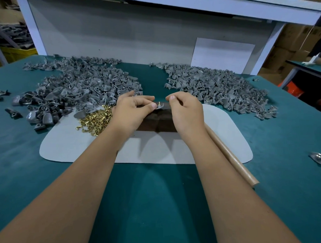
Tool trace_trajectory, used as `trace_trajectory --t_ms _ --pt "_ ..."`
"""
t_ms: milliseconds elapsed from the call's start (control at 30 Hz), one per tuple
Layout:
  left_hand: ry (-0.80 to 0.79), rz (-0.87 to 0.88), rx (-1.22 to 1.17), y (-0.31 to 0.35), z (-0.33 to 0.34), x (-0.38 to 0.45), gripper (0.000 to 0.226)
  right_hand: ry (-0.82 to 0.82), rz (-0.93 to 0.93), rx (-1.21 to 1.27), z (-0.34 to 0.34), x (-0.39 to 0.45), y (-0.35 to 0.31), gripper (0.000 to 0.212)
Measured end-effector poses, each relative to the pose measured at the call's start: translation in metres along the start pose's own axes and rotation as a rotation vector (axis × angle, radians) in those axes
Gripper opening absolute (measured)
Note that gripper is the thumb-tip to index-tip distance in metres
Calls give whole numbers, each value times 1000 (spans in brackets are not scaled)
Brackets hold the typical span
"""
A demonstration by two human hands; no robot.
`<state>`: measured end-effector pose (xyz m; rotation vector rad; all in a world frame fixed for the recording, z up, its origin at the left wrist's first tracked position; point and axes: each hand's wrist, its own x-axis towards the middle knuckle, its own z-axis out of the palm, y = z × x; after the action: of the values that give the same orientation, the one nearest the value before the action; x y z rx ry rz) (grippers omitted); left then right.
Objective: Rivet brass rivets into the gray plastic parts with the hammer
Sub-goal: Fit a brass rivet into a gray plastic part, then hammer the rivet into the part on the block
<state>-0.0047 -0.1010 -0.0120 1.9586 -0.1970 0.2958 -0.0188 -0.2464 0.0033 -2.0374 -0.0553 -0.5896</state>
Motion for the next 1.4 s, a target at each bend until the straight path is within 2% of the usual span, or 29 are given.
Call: trace_trajectory --t_ms 267,367,433,533,633,733,833,900,1000,1033,1167,1267,1333,1400 --pt "16 49 0 -3 -2 -2 7 -16 -19 -76 -6 0 -6 18" --pt "29 65 -20 -4 0 -2 6 22 -2 -265 -23 2 -7 20" --pt "34 80 -2 -3 2 -2 6 24 64 -513 -39 -2 -2 26" --pt "62 115 82 1 7 -4 8 -121 252 -853 -65 -16 7 38" --pt "95 113 154 3 9 -7 8 -268 319 -918 -79 -30 9 16" --pt "115 100 184 4 10 -9 8 -294 279 -889 -83 -34 11 19" --pt "122 83 166 6 10 -10 8 -326 325 -731 -83 -32 10 20" --pt "107 72 162 7 10 -10 8 -337 415 -537 -83 -30 8 21" --pt "96 56 175 8 9 -10 8 -351 632 -94 -83 -29 10 13" --pt "94 50 186 9 9 -10 8 -358 652 -37 -84 -29 10 11" --pt "86 43 217 12 8 -12 8 -245 533 10 -85 -37 11 22" --pt "77 34 211 13 7 -11 7 -101 391 22 -82 -44 5 18" --pt "80 35 227 15 7 -8 6 -83 326 62 -85 -44 -1 16" --pt "89 30 240 16 9 -6 7 -109 265 -8 -93 -41 -9 13"
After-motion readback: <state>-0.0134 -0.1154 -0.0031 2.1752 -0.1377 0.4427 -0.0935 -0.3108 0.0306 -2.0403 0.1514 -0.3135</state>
